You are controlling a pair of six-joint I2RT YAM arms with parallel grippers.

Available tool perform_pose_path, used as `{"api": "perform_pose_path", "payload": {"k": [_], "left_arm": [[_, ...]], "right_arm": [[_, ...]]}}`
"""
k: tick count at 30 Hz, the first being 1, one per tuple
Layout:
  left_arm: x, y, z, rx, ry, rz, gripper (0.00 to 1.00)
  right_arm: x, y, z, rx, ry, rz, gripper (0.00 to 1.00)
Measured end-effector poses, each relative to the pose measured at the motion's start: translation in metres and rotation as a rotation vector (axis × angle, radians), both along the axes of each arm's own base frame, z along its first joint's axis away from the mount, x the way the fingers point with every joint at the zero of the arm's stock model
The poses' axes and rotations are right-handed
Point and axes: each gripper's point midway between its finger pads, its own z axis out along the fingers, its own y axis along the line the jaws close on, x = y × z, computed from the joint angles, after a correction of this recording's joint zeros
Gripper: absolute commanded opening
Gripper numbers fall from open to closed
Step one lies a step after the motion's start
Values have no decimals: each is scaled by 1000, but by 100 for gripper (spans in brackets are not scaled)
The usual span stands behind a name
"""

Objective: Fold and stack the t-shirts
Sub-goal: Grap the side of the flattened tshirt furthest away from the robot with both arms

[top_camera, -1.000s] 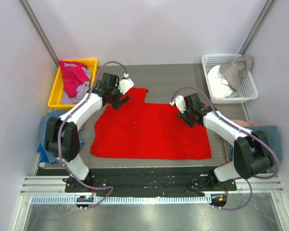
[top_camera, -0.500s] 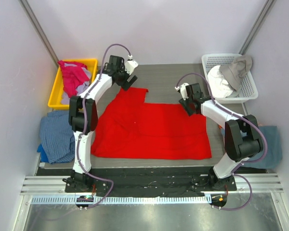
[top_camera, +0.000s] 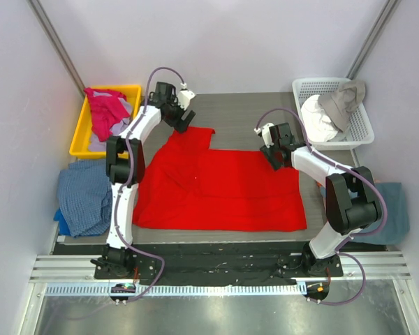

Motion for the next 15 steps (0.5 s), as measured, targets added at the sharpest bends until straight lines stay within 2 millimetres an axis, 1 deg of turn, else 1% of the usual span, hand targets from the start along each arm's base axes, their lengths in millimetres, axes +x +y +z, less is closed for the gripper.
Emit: {"api": "perform_pose_path", "payload": {"k": [3,6,7,11,15], "left_arm": [[-2,-2,-2,-13,20,-12,84],[1,-5,-1,-30,24,-24,80],[2,-6,-2,-33,26,-26,77],[7,-7,-6,-41,33,-31,75],[8,-5,-16,-37,54,-30,75]], "right_arm": [[0,0,0,1,1,0,55],[-1,1,-1,6,5,2,55],[-2,1,-2,7,8,2,55],[-9,0,-9,7,28,5,54],[-20,-3,-14,2,50,5,54]]}}
